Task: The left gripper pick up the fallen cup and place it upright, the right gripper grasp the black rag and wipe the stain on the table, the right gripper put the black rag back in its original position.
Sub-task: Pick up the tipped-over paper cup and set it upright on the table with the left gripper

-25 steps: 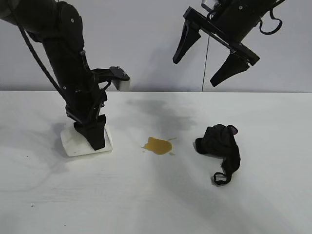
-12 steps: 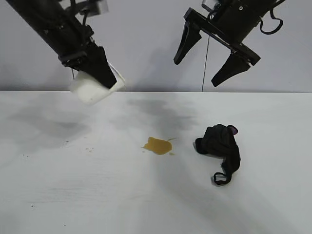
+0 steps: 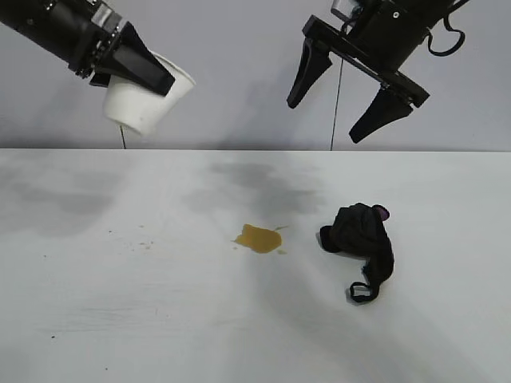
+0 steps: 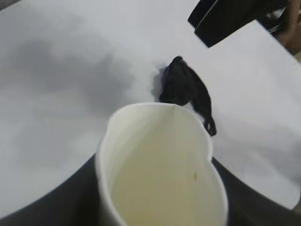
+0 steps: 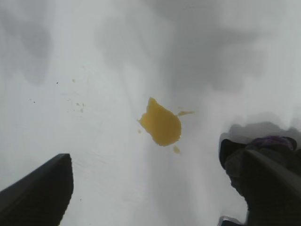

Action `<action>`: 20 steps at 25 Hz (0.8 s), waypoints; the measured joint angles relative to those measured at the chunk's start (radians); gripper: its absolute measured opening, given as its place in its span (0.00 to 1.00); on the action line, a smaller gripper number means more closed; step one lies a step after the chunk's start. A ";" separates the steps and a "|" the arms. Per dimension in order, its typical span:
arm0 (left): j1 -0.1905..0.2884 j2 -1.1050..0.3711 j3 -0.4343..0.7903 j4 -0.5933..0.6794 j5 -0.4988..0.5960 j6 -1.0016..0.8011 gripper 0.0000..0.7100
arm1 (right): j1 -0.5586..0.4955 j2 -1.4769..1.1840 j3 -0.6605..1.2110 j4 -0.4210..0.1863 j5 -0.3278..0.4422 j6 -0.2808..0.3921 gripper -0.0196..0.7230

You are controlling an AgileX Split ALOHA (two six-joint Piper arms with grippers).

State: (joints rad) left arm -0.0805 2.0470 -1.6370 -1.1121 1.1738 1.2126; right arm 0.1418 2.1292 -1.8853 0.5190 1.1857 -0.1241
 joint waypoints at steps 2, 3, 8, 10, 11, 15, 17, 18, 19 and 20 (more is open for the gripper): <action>0.012 0.000 0.000 -0.095 0.008 0.039 0.51 | 0.000 0.000 0.000 0.000 0.000 0.000 0.92; 0.014 0.000 0.000 -0.137 0.008 0.063 0.51 | 0.000 0.000 0.000 0.000 0.000 0.000 0.92; 0.014 0.000 0.006 -0.203 0.008 0.152 0.51 | 0.000 0.000 0.000 -0.001 0.000 0.000 0.92; 0.013 -0.001 0.026 -0.201 0.008 0.184 0.51 | 0.000 0.000 0.000 -0.003 0.000 0.000 0.92; 0.013 -0.001 0.042 -0.201 0.008 0.199 0.51 | 0.000 0.000 0.000 -0.003 0.000 0.000 0.92; 0.013 -0.001 0.130 -0.202 0.008 0.286 0.51 | 0.000 0.000 0.000 -0.003 0.000 0.000 0.92; 0.013 -0.001 0.189 -0.213 0.008 0.358 0.51 | 0.000 0.000 0.000 -0.003 0.000 0.000 0.92; 0.013 -0.001 0.224 -0.224 0.006 0.401 0.51 | 0.000 0.000 0.000 -0.003 0.000 0.000 0.92; 0.013 -0.001 0.255 -0.241 0.006 0.442 0.51 | 0.000 0.000 0.000 -0.003 0.000 0.000 0.92; 0.013 -0.001 0.284 -0.264 0.005 0.499 0.51 | 0.000 0.000 0.000 -0.003 0.000 0.000 0.92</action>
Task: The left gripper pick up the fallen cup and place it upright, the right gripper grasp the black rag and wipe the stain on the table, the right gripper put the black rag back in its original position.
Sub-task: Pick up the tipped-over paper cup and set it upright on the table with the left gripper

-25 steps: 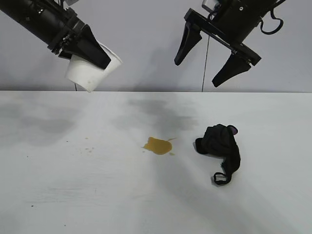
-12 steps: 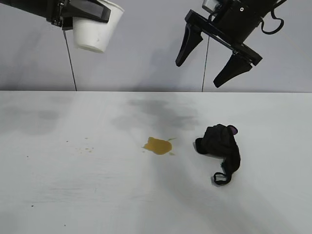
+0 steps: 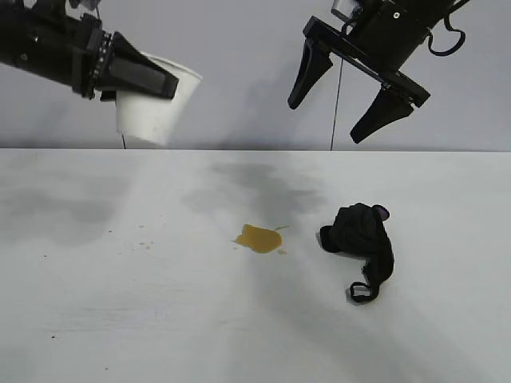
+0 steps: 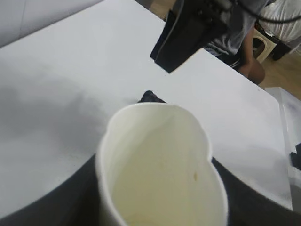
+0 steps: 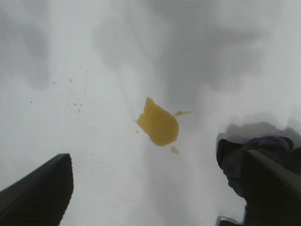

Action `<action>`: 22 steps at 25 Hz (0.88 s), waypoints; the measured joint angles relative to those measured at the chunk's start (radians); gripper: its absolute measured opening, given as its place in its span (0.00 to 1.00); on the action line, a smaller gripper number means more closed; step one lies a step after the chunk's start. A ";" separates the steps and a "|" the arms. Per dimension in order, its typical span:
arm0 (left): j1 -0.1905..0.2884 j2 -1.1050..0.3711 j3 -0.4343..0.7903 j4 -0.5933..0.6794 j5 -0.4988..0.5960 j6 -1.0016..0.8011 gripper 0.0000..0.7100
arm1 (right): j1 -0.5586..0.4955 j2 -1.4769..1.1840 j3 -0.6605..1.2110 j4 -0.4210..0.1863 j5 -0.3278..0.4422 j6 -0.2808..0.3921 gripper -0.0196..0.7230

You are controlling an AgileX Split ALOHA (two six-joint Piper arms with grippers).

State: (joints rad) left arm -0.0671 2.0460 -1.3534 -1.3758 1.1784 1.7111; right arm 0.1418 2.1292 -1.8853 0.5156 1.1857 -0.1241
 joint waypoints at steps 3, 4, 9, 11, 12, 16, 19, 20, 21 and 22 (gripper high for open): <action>0.000 0.000 0.058 -0.077 -0.003 0.176 0.51 | 0.000 0.000 0.000 -0.001 -0.001 0.000 0.92; 0.000 0.000 0.071 -0.105 -0.005 0.233 0.51 | 0.000 0.000 0.000 -0.001 -0.001 0.000 0.92; 0.000 0.000 0.111 -0.197 -0.060 0.386 0.51 | 0.000 0.000 0.000 -0.001 0.000 0.000 0.92; 0.000 0.001 0.133 -0.205 -0.146 0.389 0.51 | 0.000 0.000 0.000 -0.002 0.002 0.000 0.92; 0.000 0.004 0.141 -0.206 -0.178 0.380 0.51 | 0.000 0.000 0.000 -0.002 0.006 0.000 0.92; 0.000 0.012 0.164 -0.209 -0.228 0.381 0.51 | 0.000 0.000 0.000 -0.002 0.020 0.000 0.92; 0.000 0.012 0.164 -0.213 -0.199 0.469 0.51 | 0.000 0.000 0.000 -0.003 0.020 0.000 0.92; 0.000 0.012 0.165 -0.214 -0.188 0.499 0.51 | 0.000 0.000 0.000 -0.003 0.020 0.000 0.92; 0.000 0.012 0.170 -0.225 -0.174 0.533 0.51 | 0.000 0.000 0.000 -0.003 0.020 0.000 0.92; 0.000 0.012 0.179 -0.249 -0.156 0.562 0.51 | 0.000 0.000 0.000 -0.003 0.020 0.000 0.92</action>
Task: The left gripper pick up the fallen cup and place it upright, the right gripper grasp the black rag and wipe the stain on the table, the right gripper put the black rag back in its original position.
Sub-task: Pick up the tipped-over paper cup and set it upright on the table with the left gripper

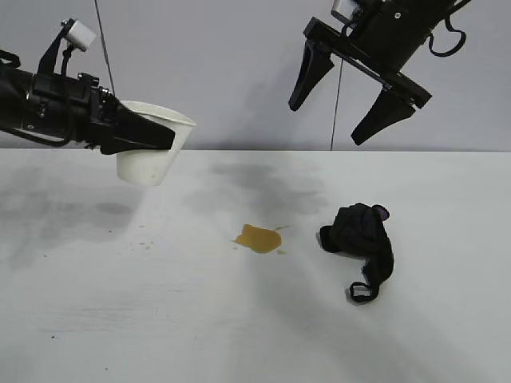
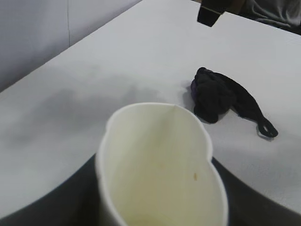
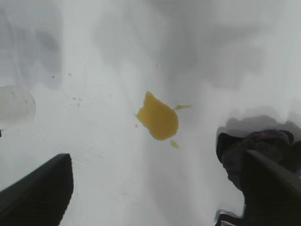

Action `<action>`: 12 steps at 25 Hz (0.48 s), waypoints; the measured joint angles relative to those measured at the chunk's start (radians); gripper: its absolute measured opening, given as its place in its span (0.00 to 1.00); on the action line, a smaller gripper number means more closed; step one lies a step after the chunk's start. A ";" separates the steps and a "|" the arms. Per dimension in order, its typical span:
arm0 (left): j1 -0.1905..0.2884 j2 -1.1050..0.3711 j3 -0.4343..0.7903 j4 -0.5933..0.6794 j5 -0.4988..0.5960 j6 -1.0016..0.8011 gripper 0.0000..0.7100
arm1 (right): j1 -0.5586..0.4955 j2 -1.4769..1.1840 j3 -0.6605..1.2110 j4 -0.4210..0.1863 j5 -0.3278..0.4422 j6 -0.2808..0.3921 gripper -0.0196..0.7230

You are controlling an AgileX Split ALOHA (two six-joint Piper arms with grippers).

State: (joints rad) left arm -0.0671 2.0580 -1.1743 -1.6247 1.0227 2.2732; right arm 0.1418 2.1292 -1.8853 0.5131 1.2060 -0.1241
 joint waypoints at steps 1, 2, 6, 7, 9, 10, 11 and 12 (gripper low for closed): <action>0.000 0.000 0.013 -0.024 0.012 0.028 0.51 | 0.000 0.000 0.000 0.000 0.000 0.000 0.92; 0.000 0.000 0.032 -0.045 0.023 0.054 0.51 | 0.000 0.000 0.000 0.000 0.000 0.000 0.92; 0.000 0.002 0.111 -0.059 0.036 0.190 0.51 | 0.000 0.000 0.000 -0.001 0.000 0.000 0.92; 0.000 0.006 0.124 -0.059 0.044 0.209 0.51 | 0.000 0.000 0.000 -0.001 0.000 0.000 0.92; 0.000 0.031 0.133 -0.063 0.059 0.229 0.51 | 0.000 0.000 0.000 -0.001 0.000 0.000 0.92; 0.000 0.048 0.135 -0.066 0.068 0.237 0.51 | 0.000 0.000 0.000 -0.001 0.000 0.000 0.92; 0.000 0.061 0.136 -0.066 0.076 0.243 0.51 | 0.000 0.000 0.000 -0.001 0.000 0.000 0.92; 0.000 0.076 0.136 -0.067 0.085 0.247 0.51 | 0.000 0.000 0.000 -0.001 0.000 0.000 0.92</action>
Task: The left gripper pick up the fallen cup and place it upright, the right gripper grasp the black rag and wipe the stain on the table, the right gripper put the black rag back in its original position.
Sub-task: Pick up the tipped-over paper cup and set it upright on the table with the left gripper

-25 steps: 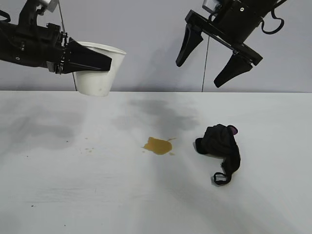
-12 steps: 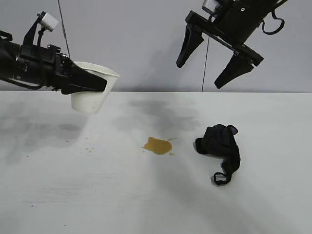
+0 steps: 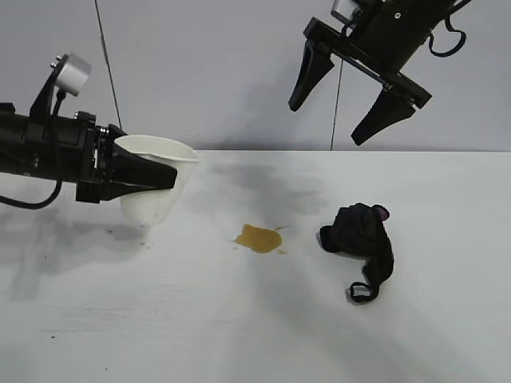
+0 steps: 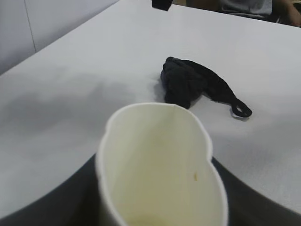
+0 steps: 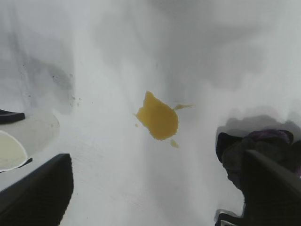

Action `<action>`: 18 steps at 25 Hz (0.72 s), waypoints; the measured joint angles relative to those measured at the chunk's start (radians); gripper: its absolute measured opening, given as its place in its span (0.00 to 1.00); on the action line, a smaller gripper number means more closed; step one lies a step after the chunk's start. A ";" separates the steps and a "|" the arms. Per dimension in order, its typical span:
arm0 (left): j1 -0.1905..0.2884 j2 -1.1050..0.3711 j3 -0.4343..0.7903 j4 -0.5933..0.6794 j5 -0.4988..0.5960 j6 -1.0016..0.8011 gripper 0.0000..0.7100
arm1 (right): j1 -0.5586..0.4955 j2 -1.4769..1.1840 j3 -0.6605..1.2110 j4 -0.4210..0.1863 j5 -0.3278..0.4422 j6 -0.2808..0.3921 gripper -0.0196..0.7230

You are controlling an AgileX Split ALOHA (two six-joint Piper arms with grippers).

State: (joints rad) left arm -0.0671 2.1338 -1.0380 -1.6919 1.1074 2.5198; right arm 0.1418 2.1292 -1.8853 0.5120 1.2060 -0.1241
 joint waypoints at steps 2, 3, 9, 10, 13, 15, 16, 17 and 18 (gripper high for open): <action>0.000 0.024 0.000 -0.003 0.012 0.011 0.51 | 0.000 0.000 0.000 0.000 0.001 0.000 0.92; 0.000 0.034 0.000 -0.003 0.012 0.025 0.51 | 0.000 0.000 0.000 0.000 0.001 0.000 0.92; 0.000 0.045 -0.002 -0.006 0.016 0.128 0.51 | 0.000 0.000 0.000 0.000 0.004 0.000 0.92; 0.000 0.045 -0.004 -0.006 0.016 0.136 0.51 | 0.000 0.000 0.000 0.000 0.005 0.000 0.92; 0.000 0.045 -0.018 -0.006 0.000 0.156 0.51 | 0.000 0.000 0.000 0.000 0.006 0.000 0.92; 0.000 0.045 -0.023 -0.006 -0.030 0.171 0.51 | 0.000 0.000 0.000 0.000 0.007 0.000 0.92; 0.000 0.045 -0.025 -0.006 -0.039 0.179 0.51 | 0.000 0.000 0.000 0.000 0.007 0.000 0.92; 0.000 0.050 -0.029 -0.006 -0.040 0.183 0.51 | 0.000 0.000 0.000 0.000 0.007 0.000 0.92; 0.000 0.056 -0.037 -0.006 -0.040 0.184 0.51 | 0.000 0.000 0.000 0.000 0.007 0.000 0.92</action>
State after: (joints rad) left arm -0.0671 2.1899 -1.0749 -1.6979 1.0672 2.7042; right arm 0.1418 2.1292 -1.8853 0.5120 1.2129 -0.1241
